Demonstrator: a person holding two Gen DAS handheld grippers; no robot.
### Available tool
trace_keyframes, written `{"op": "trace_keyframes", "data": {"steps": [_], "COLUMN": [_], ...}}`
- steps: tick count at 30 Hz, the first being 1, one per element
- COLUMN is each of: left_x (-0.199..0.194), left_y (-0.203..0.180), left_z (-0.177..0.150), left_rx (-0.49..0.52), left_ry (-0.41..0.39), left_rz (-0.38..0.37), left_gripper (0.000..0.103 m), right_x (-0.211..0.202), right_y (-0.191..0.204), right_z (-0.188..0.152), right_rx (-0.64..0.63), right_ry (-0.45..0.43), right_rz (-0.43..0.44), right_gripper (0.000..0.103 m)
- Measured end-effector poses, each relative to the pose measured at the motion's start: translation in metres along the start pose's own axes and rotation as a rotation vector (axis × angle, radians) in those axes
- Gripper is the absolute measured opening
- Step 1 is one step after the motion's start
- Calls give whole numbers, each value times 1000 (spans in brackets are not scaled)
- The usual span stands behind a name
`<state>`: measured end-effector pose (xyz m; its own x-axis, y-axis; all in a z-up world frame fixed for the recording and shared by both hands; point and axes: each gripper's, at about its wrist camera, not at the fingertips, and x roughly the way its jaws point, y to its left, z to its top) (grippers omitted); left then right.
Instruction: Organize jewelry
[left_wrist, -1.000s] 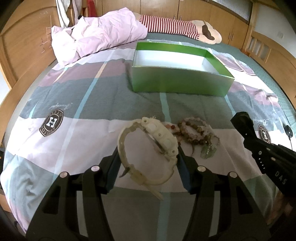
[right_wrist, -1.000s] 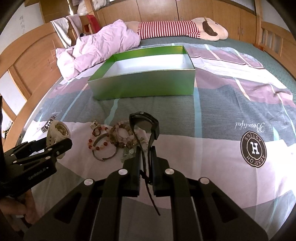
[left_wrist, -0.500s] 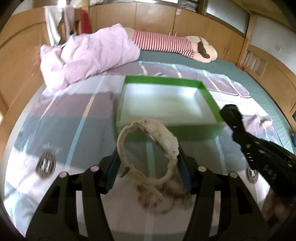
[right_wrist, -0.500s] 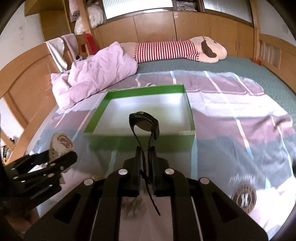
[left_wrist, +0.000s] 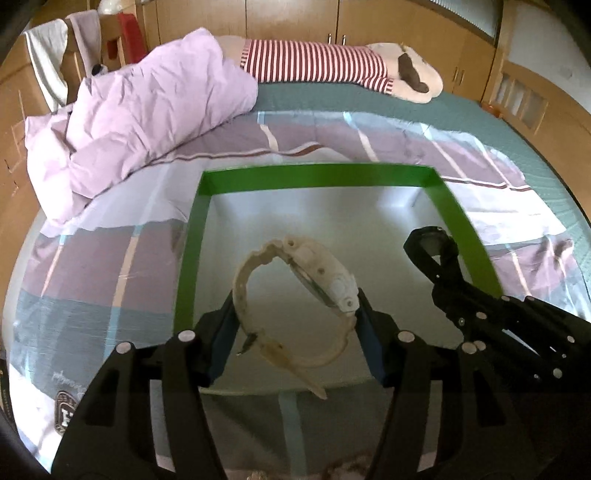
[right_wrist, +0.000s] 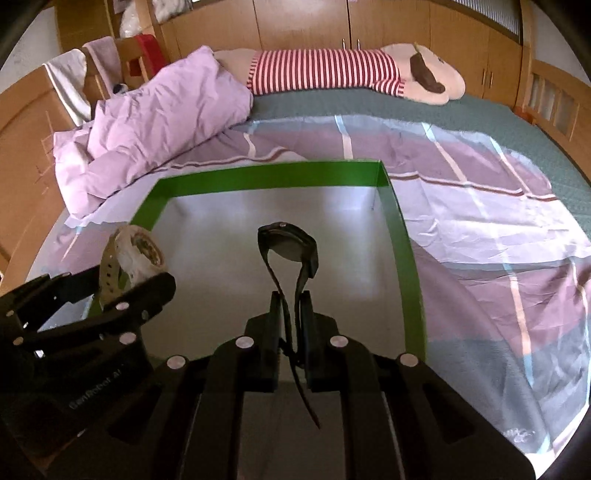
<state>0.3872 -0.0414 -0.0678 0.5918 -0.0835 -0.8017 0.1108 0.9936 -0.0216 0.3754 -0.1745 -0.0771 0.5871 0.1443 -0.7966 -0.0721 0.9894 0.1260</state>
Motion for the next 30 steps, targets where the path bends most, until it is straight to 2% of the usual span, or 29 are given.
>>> {"op": "trace_keyframes", "data": {"steps": [1,2,3,4,5,6,9,11,13,15,18,20,22,24,26,30], "left_x": [4,7,8,6,-1,-10,-51,-90,-131,-159,-188,-191,-182,-168,-161,-167], "left_y": [3,6,10,12,14,15,19,24,32,38,45,42,33,22,13,9], "left_z": [0,-1,-2,-3,-4,-5,-14,-27,-46,-66,-105,-130,-155,-169,-175,-174], "left_rx": [-15,-32,-50,-58,-57,-47,-15,-8,-1,-5,-41,-37,-2,32,62,87], "left_ry": [7,13,15,8,-10,-29,-70,-112,-160,-197,-198,-183,-155,-113,-84,-106], "left_rz": [-4,-13,-26,-36,-40,-51,-83,-102,-101,-88,-106,-122,-90,-33,-27,-18], "left_gripper": [61,61,66,69,79,84,86,89,91,94,95,95,95,95,95,95], "right_x": [3,2,0,-4,-8,-20,-67,-109,-145,-172,-188,-181,-176,-170,-165,-150], "right_y": [-2,-4,-6,-8,-10,-11,-14,-19,-25,-28,-31,-26,-17,-6,-1,4], "right_z": [-1,-2,-4,-6,-7,-9,-16,-28,-43,-64,-100,-121,-129,-137,-143,-149], "right_rx": [2,6,12,16,18,20,14,18,27,25,33,14,-19,-89,-119,-111], "right_ry": [-1,-8,-19,-22,-25,-42,-121,-185,-239,-263,-239,-165,-132,-123,-104,-55], "right_rz": [-8,-15,-7,0,0,8,38,70,97,117,168,198,217,192,182,199], "right_gripper": [32,36,41,42,42,42,42,48,60,60,60,60,60,60,60,60]}}
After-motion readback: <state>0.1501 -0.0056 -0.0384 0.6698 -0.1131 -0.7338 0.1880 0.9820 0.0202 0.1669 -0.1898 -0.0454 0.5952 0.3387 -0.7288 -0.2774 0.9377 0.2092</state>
